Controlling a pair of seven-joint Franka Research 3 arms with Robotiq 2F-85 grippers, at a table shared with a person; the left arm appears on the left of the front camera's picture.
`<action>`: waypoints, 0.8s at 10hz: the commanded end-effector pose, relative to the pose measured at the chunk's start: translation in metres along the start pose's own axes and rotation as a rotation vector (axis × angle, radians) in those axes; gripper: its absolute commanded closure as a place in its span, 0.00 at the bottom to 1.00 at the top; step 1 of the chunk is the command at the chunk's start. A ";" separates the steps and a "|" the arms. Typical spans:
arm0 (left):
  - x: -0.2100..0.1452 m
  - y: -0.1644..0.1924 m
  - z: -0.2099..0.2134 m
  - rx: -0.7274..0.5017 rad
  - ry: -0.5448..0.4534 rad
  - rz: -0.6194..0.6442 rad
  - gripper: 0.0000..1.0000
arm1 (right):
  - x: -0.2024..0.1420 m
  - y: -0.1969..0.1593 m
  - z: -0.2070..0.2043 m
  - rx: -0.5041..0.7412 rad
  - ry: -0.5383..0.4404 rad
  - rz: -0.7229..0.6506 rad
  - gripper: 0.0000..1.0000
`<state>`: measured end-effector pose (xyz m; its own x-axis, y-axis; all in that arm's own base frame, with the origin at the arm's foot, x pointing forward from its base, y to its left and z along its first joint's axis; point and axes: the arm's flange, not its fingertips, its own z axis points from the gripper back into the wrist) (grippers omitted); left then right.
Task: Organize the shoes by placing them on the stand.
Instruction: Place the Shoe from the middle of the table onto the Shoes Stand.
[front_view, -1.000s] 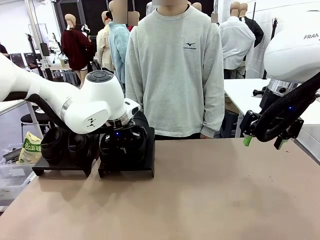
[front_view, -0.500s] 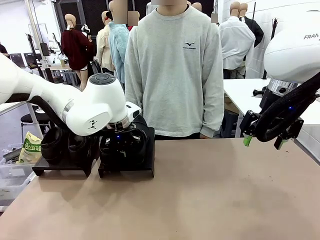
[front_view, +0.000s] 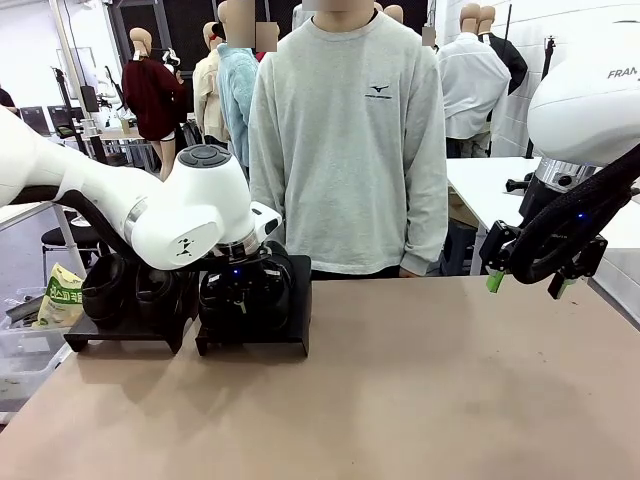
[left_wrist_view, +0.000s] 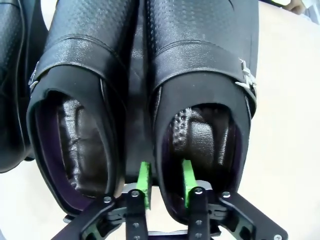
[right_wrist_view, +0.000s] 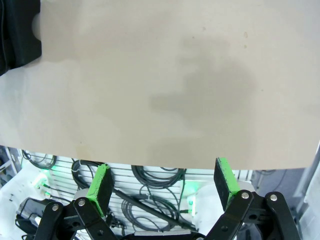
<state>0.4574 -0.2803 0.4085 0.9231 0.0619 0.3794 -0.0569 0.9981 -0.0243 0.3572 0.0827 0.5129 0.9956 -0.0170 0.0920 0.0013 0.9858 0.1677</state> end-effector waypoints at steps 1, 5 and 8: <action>0.000 -0.004 0.001 0.026 -0.028 0.007 0.08 | 0.001 0.001 0.000 0.004 0.003 -0.005 0.00; -0.001 -0.006 0.021 -0.010 -0.046 0.006 0.00 | 0.001 0.001 0.000 0.004 0.003 -0.005 0.00; 0.000 -0.007 0.034 -0.023 -0.069 0.010 0.00 | 0.001 0.001 0.000 0.004 0.003 -0.005 0.00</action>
<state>0.4485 -0.2859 0.4373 0.9012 0.0546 0.4300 -0.0413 0.9983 -0.0403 0.3572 0.0827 0.5129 0.9956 -0.0170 0.0920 0.0013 0.9858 0.1677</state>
